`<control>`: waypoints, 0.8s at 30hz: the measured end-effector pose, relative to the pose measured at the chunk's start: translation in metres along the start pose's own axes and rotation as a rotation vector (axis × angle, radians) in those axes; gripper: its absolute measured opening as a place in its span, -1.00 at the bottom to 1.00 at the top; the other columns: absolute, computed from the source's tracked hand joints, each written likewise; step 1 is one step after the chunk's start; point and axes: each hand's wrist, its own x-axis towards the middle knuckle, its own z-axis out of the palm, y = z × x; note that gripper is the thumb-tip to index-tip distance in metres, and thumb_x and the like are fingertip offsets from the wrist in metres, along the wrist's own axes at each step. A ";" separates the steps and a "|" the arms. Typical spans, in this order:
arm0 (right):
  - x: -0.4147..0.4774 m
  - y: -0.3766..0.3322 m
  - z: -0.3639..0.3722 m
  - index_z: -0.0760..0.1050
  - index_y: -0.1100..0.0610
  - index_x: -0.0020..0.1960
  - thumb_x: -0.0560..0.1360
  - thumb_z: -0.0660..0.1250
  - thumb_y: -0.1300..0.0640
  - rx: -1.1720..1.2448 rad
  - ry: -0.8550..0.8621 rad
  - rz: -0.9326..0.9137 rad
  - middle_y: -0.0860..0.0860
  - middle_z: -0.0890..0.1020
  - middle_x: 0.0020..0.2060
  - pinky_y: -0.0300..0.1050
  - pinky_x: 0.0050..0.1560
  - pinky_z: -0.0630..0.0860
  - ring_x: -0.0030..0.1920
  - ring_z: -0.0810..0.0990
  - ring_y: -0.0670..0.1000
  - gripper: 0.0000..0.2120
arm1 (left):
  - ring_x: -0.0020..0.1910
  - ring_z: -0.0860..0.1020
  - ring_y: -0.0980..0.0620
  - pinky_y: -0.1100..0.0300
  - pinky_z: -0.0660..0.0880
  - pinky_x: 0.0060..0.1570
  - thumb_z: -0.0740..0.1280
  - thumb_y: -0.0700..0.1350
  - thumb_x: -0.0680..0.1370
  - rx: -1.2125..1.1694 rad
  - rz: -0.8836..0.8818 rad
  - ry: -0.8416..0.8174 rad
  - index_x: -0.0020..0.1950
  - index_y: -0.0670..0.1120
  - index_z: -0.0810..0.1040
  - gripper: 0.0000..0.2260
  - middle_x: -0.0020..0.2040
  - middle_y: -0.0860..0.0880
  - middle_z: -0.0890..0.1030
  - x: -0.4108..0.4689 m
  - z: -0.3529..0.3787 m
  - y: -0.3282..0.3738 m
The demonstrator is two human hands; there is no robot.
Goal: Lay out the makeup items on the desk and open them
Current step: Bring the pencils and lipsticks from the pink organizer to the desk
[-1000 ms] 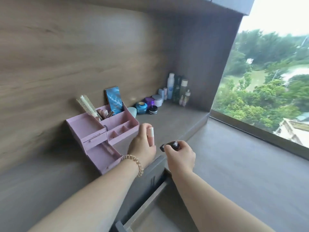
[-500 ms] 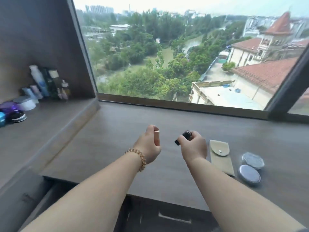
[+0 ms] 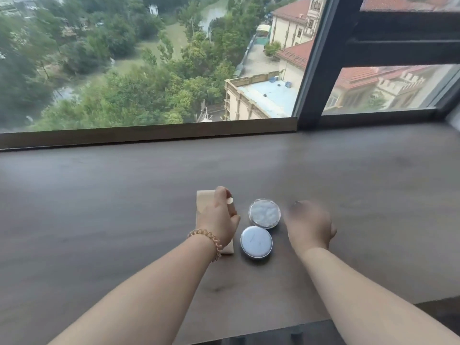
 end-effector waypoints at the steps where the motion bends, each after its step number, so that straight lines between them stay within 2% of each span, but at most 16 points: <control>1: 0.003 0.008 0.001 0.54 -0.02 -0.12 0.39 0.36 0.01 -0.011 -0.007 0.008 -0.11 0.58 -0.21 -0.06 0.10 0.16 0.11 0.40 0.07 -0.91 | -0.17 0.59 -0.10 -0.06 0.49 0.03 0.30 -0.14 0.44 0.014 -0.008 0.002 -0.02 0.15 0.16 -0.66 -0.17 0.00 0.61 0.006 0.009 0.002; 3: 0.006 0.019 0.003 0.54 -0.03 -0.13 0.40 0.36 0.02 -0.026 -0.020 0.020 -0.15 0.54 -0.24 -0.07 0.11 0.14 0.12 0.40 0.04 -0.93 | -0.13 0.58 -0.11 0.05 0.43 -0.04 0.28 -0.13 0.46 0.084 -0.029 0.011 0.07 0.07 0.21 -0.70 -0.14 -0.02 0.62 0.013 0.021 0.005; 5: 0.009 0.028 0.005 0.53 -0.04 -0.16 0.40 0.37 0.02 -0.035 -0.019 0.027 -0.18 0.50 -0.28 -0.08 0.12 0.13 0.11 0.41 0.03 -0.95 | -0.07 0.56 -0.14 0.07 0.34 -0.09 0.27 -0.11 0.47 0.150 -0.035 0.031 0.11 0.00 0.27 -0.72 -0.10 -0.03 0.60 0.019 0.031 0.007; 10: 0.014 0.033 0.008 0.49 -0.07 -0.17 0.35 0.40 0.04 -0.037 -0.038 0.006 -0.19 0.49 -0.32 -0.12 0.05 0.10 0.07 0.43 0.03 -0.89 | -0.03 0.54 -0.14 0.04 0.32 0.03 0.29 -0.05 0.47 0.210 -0.035 0.046 0.11 -0.03 0.31 -0.73 -0.09 -0.03 0.61 0.026 0.046 0.003; 11: 0.015 0.034 0.008 0.49 -0.08 -0.12 0.33 0.41 0.02 -0.042 -0.046 0.009 -0.18 0.52 -0.27 -0.11 0.08 0.11 0.10 0.43 0.03 -0.85 | -0.03 0.54 -0.14 0.04 0.32 0.05 0.29 -0.03 0.47 0.207 -0.029 0.047 0.11 -0.02 0.30 -0.73 -0.08 -0.03 0.62 0.027 0.047 0.003; 13: 0.014 0.033 0.006 0.47 -0.07 0.07 0.29 0.44 -0.03 -0.057 -0.065 0.003 -0.15 0.58 -0.09 -0.06 0.20 0.13 0.16 0.41 0.02 -0.62 | -0.02 0.54 -0.12 0.03 0.34 0.08 0.30 0.00 0.47 0.201 -0.017 0.042 0.12 -0.01 0.30 -0.70 -0.07 0.00 0.62 0.026 0.048 0.004; 16: 0.010 0.026 0.001 0.39 0.00 0.25 0.23 0.46 -0.13 -0.060 -0.030 -0.083 -0.08 0.54 0.08 0.02 0.30 0.13 0.24 0.38 0.05 -0.36 | 0.03 0.53 -0.09 0.03 0.33 0.12 0.31 -0.01 0.45 0.177 -0.015 0.007 0.21 0.01 0.30 -0.63 -0.06 0.03 0.62 0.024 0.044 0.002; 20: 0.004 0.003 -0.007 0.39 0.05 0.28 0.24 0.20 -0.25 -0.081 0.042 -0.270 0.04 0.47 0.27 0.09 0.27 0.19 0.29 0.35 0.13 -0.32 | 0.21 0.45 -0.03 0.03 0.29 0.22 0.34 0.11 0.43 0.170 0.017 -0.021 0.37 0.05 0.25 -0.44 0.14 0.03 0.53 0.015 0.027 0.008; 24: -0.007 -0.039 -0.013 0.39 0.04 0.32 0.31 0.16 -0.15 -0.128 0.028 -0.409 0.10 0.34 0.41 0.10 0.28 0.17 0.34 0.25 0.12 -0.39 | 0.41 0.23 0.02 0.05 0.15 0.33 0.29 0.18 0.45 0.263 0.092 0.089 0.47 0.06 0.17 -0.36 0.41 0.06 0.34 0.005 -0.012 0.013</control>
